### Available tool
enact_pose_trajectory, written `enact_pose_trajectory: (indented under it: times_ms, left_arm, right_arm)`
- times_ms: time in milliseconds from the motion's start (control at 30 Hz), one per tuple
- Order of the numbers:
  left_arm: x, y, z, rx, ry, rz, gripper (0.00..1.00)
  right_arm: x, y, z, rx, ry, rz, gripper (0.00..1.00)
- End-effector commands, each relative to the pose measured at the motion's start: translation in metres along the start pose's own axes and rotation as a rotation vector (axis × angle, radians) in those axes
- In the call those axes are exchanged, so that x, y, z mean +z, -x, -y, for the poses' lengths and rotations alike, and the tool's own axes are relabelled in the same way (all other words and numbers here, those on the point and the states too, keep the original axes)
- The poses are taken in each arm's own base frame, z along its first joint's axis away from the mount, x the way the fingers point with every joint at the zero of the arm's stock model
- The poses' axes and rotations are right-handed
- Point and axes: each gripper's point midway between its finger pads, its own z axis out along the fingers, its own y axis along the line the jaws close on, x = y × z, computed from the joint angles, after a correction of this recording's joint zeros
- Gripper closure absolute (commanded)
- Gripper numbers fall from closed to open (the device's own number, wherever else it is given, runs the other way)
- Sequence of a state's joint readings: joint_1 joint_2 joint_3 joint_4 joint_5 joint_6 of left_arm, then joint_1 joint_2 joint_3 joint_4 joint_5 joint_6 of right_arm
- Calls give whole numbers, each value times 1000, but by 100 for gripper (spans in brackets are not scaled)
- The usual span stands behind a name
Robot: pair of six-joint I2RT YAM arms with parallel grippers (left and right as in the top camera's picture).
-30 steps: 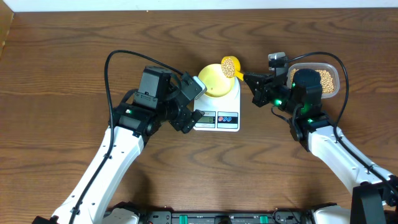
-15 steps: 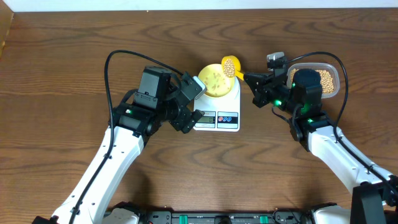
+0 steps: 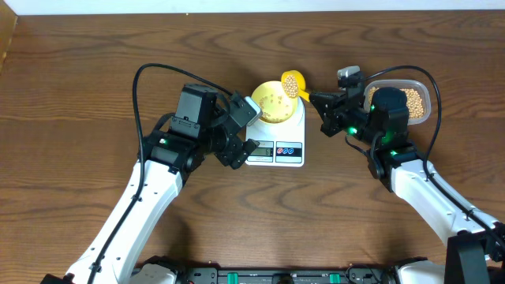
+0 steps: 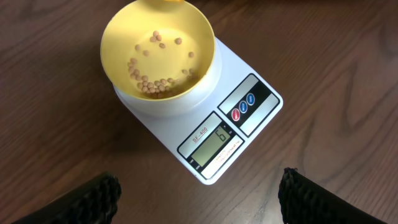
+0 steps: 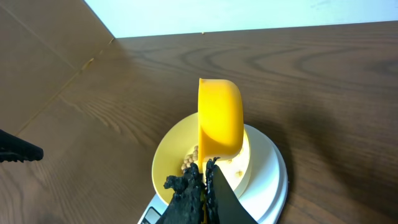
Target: Scoop item into bowl and weigh 50g on scale
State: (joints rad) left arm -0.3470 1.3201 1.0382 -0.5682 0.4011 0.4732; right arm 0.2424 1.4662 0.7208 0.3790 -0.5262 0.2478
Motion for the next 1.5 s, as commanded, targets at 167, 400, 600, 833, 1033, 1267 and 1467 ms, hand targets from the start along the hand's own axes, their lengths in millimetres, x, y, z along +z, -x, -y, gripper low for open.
enact_pose_trajectory:
  times_ms: [167,400,600,833,1033,1267,1467]
  left_arm:
    - [-1,-2,-1,13,4,0,16]
    - [-1,-2,-1,13,4,0,16]
    - [-1,-2,-1,13,4,0,16]
    - [-1,-2,-1,13,4,0,16]
    - [-1,-2,-1,13,4,0,16]
    - [-1,-2,-1,13,4,0,16]
    - [-1,-2,-1,13,4,0,16]
  right_arm:
    - [3,1,-2,-45,7,-1,99]
    - [3,1,-2,-51,7,-1,99]
    - [3,1,-2,-63,7,-2,99]
    - [3,-1,-2,-89,6,-8,99]
    - [3,-3,-1,-142,4,-16,99]
    - [3,-3,-1,-153,5,-17,99]
    - [3,-6,-1,-167,3,-29,99]
